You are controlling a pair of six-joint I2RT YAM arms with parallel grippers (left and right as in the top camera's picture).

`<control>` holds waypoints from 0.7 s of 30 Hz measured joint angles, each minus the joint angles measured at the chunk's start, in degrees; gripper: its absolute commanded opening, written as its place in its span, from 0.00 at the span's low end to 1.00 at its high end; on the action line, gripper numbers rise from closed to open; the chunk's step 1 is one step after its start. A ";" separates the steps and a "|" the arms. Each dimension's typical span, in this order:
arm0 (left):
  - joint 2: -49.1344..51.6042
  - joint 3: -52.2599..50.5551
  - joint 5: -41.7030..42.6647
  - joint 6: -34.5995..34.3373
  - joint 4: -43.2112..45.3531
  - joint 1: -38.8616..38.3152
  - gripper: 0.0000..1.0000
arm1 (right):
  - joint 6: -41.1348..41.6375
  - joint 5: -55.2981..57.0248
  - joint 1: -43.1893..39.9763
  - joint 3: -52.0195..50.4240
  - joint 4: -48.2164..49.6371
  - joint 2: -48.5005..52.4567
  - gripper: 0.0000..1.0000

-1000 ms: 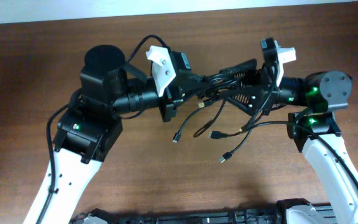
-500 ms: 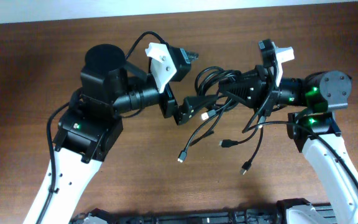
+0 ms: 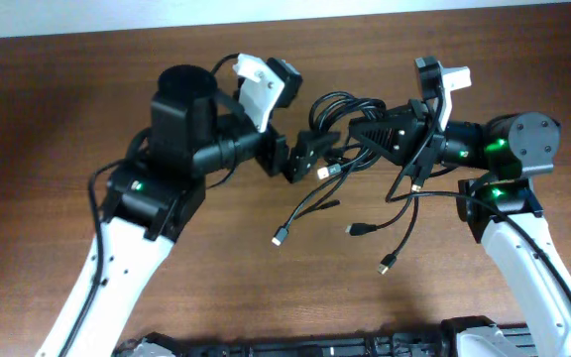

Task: Untangle cables

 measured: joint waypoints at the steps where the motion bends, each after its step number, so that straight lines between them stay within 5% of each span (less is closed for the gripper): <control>1: 0.63 0.00 0.35 -0.11 0.50 -0.22 0.98 | 0.04 0.07 0.13 0.00 0.09 0.00 0.04; 5: 2.93 0.00 1.46 -0.83 2.01 -1.14 0.56 | -0.02 0.61 0.70 0.00 1.11 0.00 0.04; 6: 2.95 0.00 1.51 -1.16 2.23 -1.40 0.38 | 0.00 0.70 0.68 0.00 1.11 0.11 0.04; 8: 2.89 0.02 2.14 -1.22 2.99 -2.03 0.00 | -0.04 1.46 0.68 0.00 0.96 0.28 0.22; 11: 2.71 0.02 0.92 -0.85 4.66 -2.62 0.00 | 0.44 0.68 0.81 0.00 0.87 0.85 0.56; 13: 2.89 0.02 -0.68 0.09 5.16 -2.05 0.00 | 0.39 -0.17 1.05 0.02 1.38 0.72 0.69; 21: 2.95 0.02 -1.90 3.34 5.88 -0.02 0.00 | 0.44 -3.63 -4.52 0.00 1.44 0.74 0.75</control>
